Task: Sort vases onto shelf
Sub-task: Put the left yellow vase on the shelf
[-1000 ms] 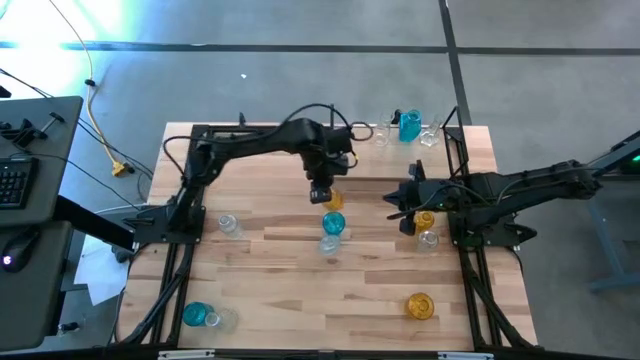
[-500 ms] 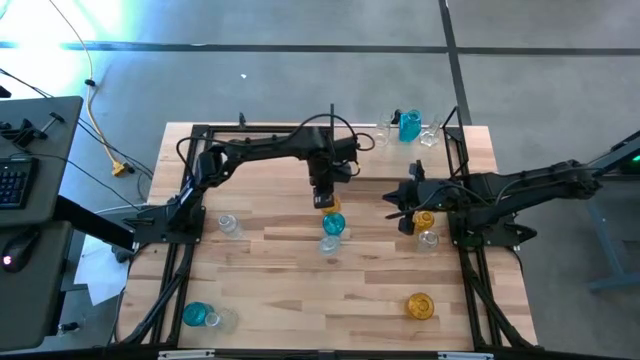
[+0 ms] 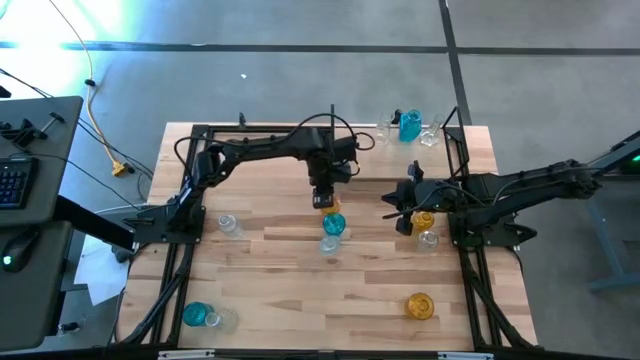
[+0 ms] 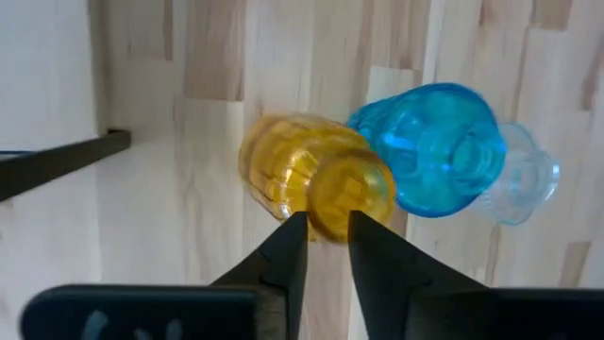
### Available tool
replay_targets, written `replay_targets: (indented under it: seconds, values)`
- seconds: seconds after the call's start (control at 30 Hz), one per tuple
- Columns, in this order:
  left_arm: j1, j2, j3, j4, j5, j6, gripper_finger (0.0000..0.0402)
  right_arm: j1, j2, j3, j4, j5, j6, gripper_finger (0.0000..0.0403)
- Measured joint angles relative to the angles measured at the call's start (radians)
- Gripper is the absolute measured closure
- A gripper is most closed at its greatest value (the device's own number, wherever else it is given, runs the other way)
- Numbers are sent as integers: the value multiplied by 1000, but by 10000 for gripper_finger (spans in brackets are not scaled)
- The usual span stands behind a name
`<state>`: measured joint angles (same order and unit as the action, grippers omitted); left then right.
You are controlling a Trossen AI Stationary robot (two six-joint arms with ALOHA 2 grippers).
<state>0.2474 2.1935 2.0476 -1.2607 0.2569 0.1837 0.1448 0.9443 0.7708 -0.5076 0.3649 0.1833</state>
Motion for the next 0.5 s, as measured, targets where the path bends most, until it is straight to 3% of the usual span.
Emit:
replay_targets:
  seconds: [0.27, 0.5]
  values:
    - [0, -4, 71, 6, -2, 53, 300, 0, 0, 0, 3, 7, 0, 391]
    - [-14, -87, 29, 159, -3, 70, 346, 0, 0, 0, 3, 37, 0, 303]
